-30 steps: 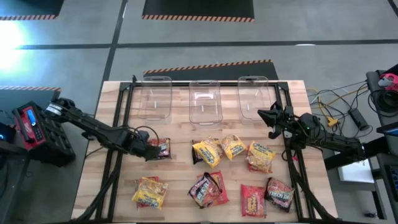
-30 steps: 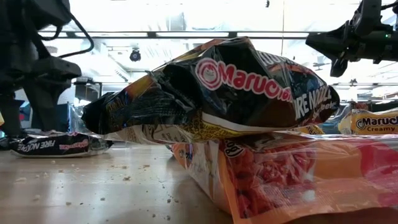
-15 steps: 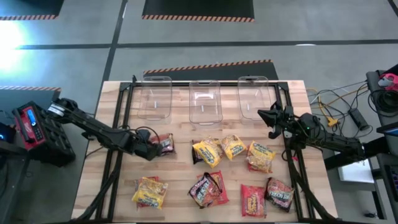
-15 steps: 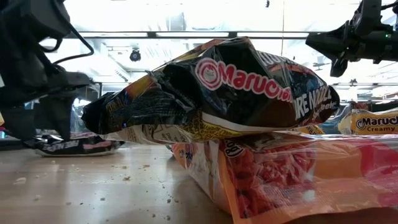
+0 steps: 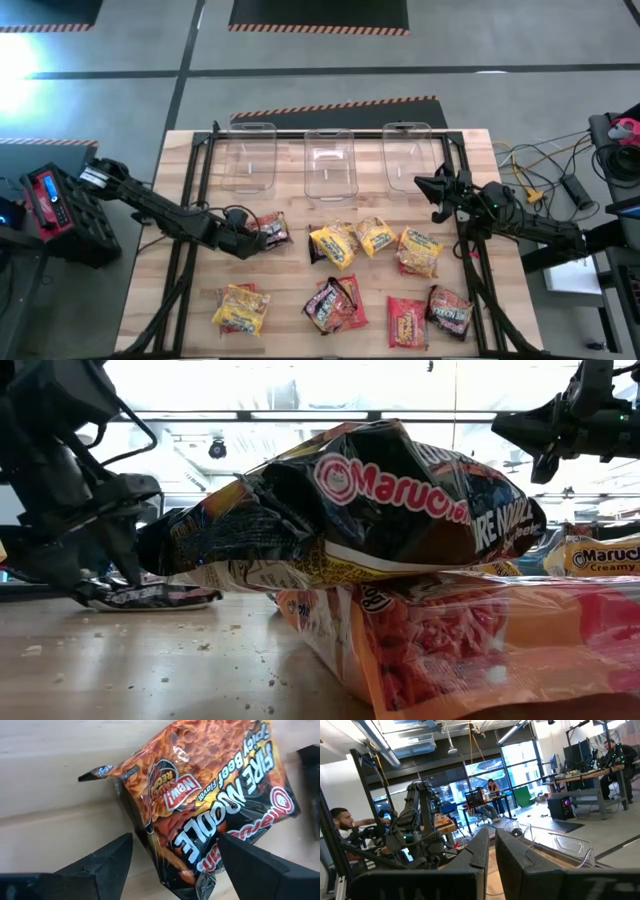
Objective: Sort Maruchan noodles
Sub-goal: Put the black noodle pack into the middle transparent bin
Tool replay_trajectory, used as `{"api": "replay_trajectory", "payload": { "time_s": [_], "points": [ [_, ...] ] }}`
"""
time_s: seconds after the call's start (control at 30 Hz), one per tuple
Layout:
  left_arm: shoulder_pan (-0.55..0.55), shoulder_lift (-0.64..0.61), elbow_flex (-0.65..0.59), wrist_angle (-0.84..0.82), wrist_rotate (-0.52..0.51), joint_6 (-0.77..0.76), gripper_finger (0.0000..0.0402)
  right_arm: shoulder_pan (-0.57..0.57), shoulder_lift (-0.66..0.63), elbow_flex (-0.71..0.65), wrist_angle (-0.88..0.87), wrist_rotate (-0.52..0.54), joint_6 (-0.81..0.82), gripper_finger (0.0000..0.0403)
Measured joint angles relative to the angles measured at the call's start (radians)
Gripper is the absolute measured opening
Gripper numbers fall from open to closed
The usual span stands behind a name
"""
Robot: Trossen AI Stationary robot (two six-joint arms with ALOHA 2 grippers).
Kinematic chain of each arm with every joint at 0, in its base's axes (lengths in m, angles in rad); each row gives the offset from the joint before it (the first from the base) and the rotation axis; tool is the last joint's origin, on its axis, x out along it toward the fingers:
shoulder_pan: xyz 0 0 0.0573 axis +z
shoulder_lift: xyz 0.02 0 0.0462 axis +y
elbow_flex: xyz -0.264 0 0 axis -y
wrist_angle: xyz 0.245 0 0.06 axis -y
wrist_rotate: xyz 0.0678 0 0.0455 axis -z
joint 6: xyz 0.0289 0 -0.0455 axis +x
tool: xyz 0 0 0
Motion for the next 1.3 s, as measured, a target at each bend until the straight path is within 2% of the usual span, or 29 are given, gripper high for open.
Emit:
{"api": "replay_trajectory", "payload": {
  "time_s": [0.13, 0.47, 0.9, 1.3],
  "points": [
    [-0.001, 0.016, -0.027, 0.071, -0.037, -0.002, 0.0259, 0.000, 0.000, 0.000, 0.000, 0.000, 0.000, 0.0022],
    [0.000, 0.014, -0.033, 0.069, -0.096, -0.005, 0.0218, 0.000, 0.000, 0.000, 0.000, 0.000, 0.000, 0.0022],
    [-0.002, -0.056, -0.037, 0.067, -0.038, 0.050, 0.0131, 0.000, 0.000, 0.000, 0.000, 0.000, 0.000, 0.0022],
    [-0.003, -0.141, -0.039, 0.060, -0.007, 0.104, 0.0080, 0.000, 0.000, 0.000, 0.000, 0.000, 0.000, 0.0022]
  ]
}}
